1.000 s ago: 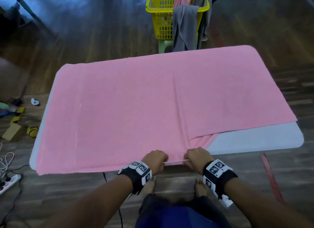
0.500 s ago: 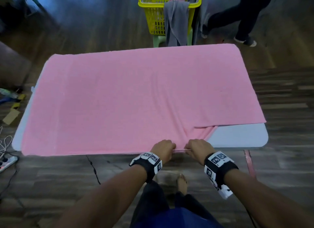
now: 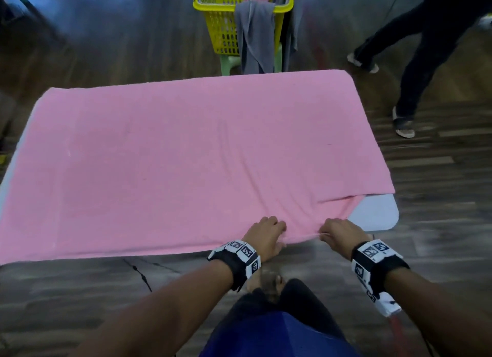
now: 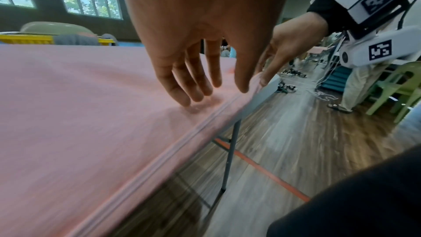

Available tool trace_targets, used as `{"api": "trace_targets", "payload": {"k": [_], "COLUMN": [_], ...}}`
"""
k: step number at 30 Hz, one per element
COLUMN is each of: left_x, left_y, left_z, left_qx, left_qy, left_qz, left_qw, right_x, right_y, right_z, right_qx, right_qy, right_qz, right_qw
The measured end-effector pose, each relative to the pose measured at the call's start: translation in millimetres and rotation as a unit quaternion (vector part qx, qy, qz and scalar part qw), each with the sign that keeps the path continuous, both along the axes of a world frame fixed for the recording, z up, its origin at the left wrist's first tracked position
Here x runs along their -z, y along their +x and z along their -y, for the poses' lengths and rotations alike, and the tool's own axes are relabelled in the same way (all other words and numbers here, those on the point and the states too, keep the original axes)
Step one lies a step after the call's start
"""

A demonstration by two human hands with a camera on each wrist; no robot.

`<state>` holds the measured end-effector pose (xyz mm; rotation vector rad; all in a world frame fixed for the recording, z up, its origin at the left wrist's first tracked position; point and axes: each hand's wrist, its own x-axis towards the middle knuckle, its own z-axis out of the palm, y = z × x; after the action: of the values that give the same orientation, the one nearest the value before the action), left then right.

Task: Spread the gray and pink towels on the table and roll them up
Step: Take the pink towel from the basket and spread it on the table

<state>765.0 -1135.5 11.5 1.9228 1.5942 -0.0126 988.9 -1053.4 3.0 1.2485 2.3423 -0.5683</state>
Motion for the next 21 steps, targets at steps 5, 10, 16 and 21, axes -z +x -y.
{"api": "trace_targets", "payload": {"k": [5,10,16,21], "left_x": [-1.6,-4.4,-5.8,-6.2], "left_y": [52.8,55.8,67.0,79.2], "left_z": [-29.3,-25.4,-14.3,4.6], "left_qx": [0.039,0.022,-0.015,-0.039], "left_qy": [-0.066,-0.07,-0.043,-0.021], "left_qz": [-0.064,-0.105,-0.131,-0.155], "left_qw": [0.995,0.992,0.99,0.987], "right_x": [-7.6,-13.3,-12.8,11.8], "right_y": [4.2,51.1,144.7,182.9], "right_z": [-6.9,-39.3,-69.8,-37.4], "right_qx": [-0.055,-0.085,0.002,0.128], "right_qy": [0.026,0.066,0.116,0.143], "right_qz": [0.019,0.079,0.036,-0.146], "right_qw": [0.998,0.991,0.993,0.971]}}
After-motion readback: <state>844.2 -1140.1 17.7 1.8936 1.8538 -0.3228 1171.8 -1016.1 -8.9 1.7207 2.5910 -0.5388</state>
